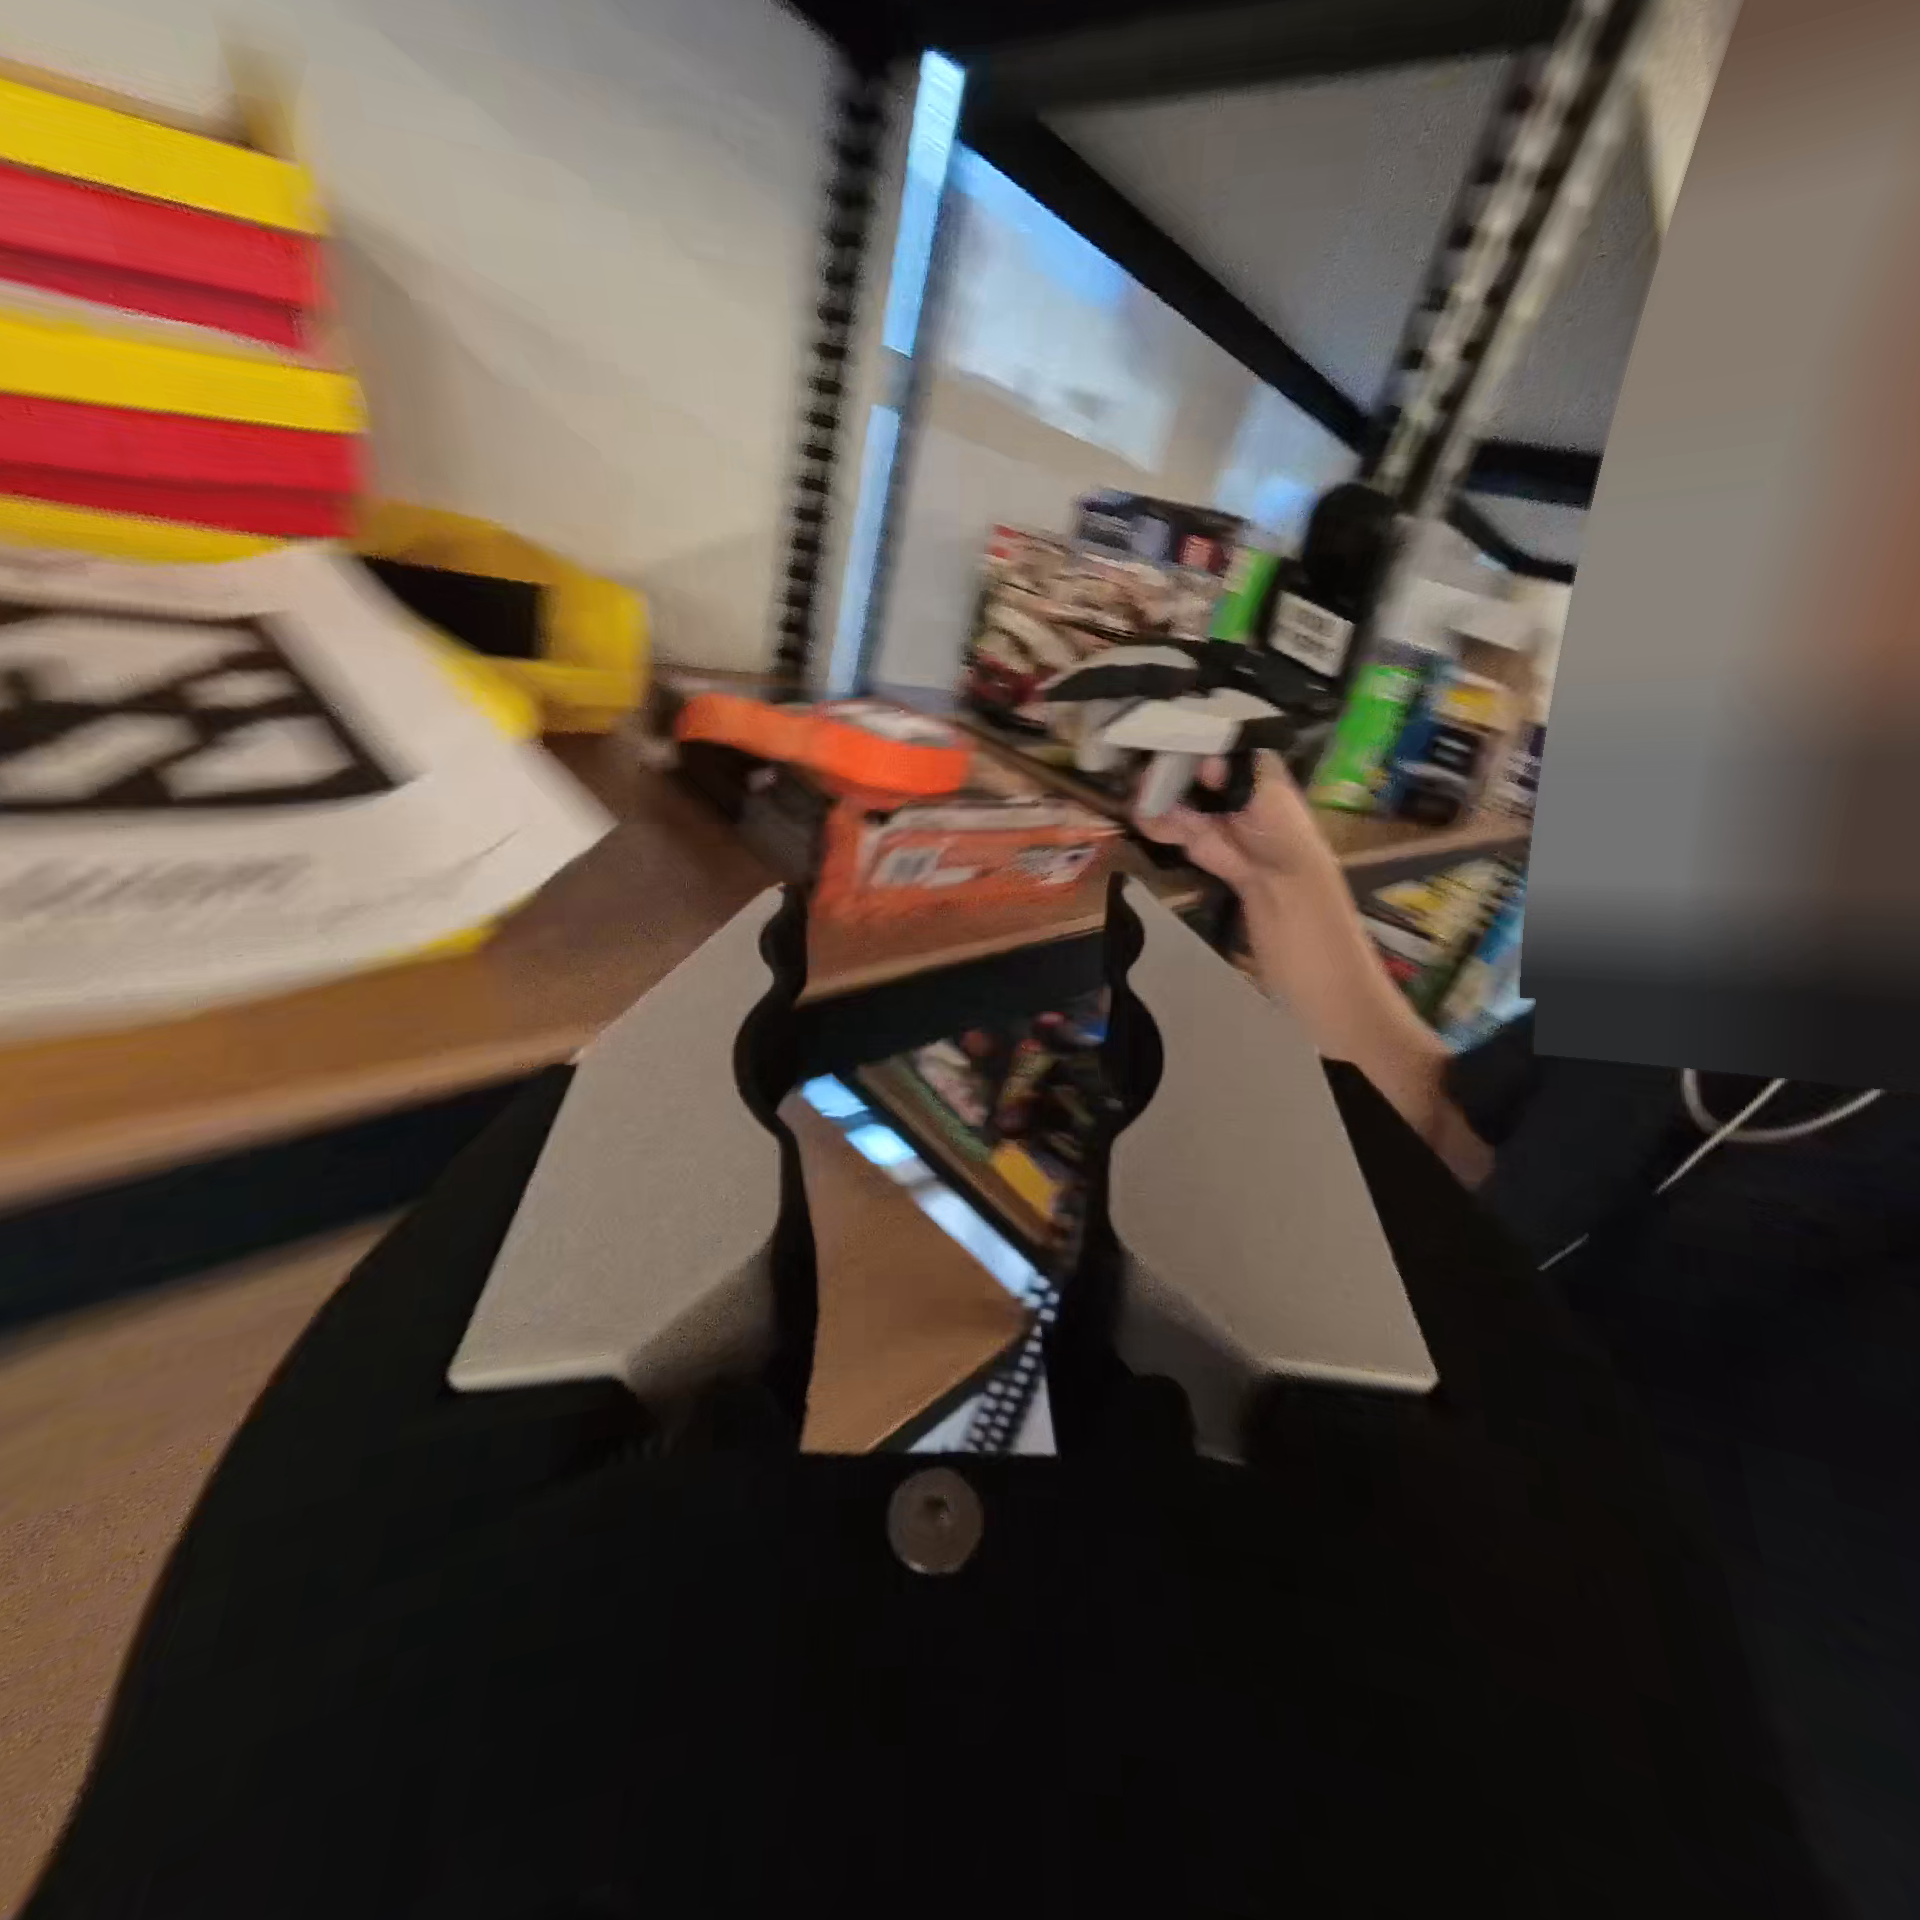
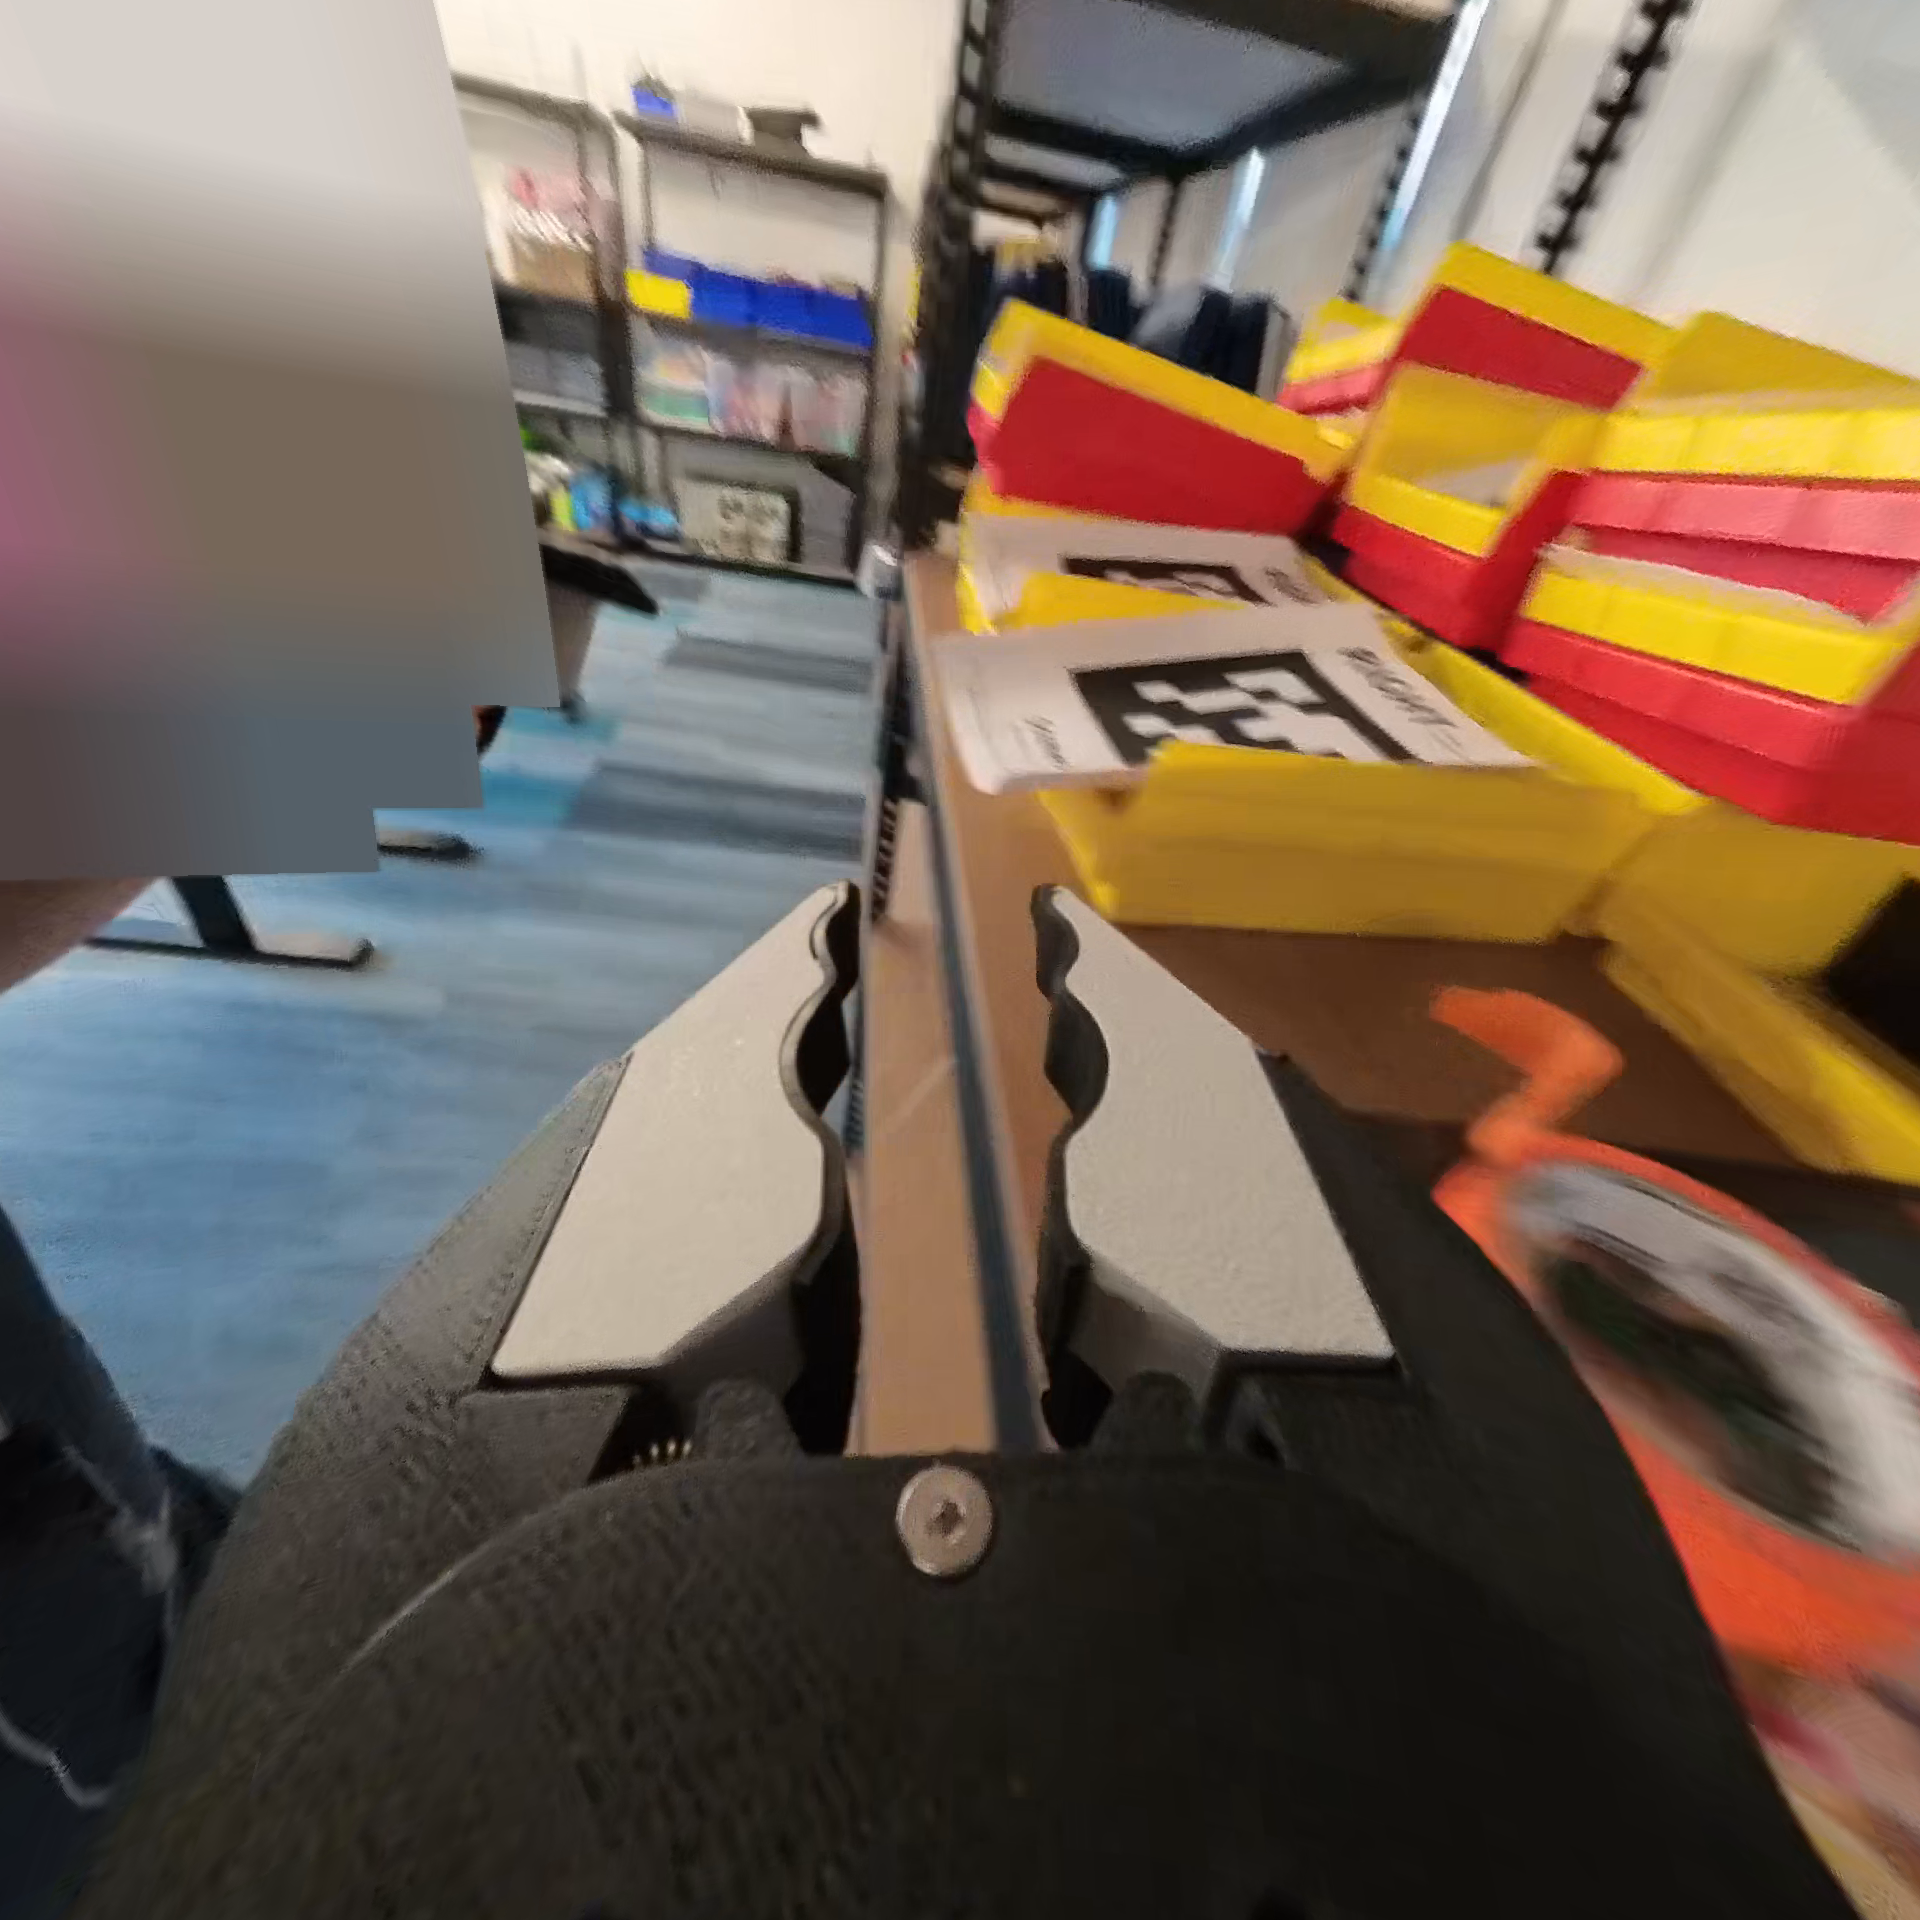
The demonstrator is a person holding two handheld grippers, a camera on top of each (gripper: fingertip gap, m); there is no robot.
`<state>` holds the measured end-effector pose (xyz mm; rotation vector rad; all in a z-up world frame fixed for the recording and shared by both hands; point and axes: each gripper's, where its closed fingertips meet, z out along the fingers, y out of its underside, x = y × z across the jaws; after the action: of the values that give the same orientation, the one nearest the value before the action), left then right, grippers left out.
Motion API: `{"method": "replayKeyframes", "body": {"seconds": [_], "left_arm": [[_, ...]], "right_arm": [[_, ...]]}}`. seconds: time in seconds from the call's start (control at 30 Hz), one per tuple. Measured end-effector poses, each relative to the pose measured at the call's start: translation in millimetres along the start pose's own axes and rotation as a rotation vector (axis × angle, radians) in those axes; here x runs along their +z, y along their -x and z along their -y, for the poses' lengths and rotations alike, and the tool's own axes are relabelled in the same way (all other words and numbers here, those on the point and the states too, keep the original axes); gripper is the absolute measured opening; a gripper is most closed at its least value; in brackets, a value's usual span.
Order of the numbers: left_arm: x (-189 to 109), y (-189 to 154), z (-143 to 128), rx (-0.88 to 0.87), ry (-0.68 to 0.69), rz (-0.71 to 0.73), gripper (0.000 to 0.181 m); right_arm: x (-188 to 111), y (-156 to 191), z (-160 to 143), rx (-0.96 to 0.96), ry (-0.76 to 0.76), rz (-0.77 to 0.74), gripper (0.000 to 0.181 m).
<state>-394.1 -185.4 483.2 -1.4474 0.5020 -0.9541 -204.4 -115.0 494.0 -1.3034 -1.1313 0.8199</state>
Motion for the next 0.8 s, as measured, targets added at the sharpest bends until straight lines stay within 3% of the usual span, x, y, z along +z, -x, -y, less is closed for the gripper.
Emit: {"method": "replayKeyframes", "body": {"seconds": [0.1,0.2,0.3,0.4,0.5,0.6,0.7,0.8], "left_arm": [[-121,19,-38,-0.022,-0.068,0.296,0.049],[-241,33,-59,0.048,-0.064,0.608,0.044],[-356,42,-55,0.184,-0.056,0.865,0.037],[-459,56,-50,0.302,0.038,1.020,0.037],[-552,81,-32,0.282,0.089,1.115,0.042],[-647,112,-6,0.262,0.139,1.298,0.050],[-740,150,14,0.277,0.134,1.495,0.049],[-818,204,21,0.241,0.052,1.608,0.037]], "right_arm": [[66,67,-17,0.032,-0.059,0.157,0.042],[155,126,-37,0.017,-0.041,0.295,0.050],[256,177,-38,-0.040,-0.054,0.346,0.052],[366,230,-24,-0.077,-0.110,0.359,0.058],[482,274,-7,-0.069,-0.138,0.296,0.060],[583,317,10,-0.076,-0.112,0.296,0.061],[672,322,20,-0.129,-0.089,0.152,0.075],[759,324,19,-0.173,-0.048,0.086,0.081]]}}
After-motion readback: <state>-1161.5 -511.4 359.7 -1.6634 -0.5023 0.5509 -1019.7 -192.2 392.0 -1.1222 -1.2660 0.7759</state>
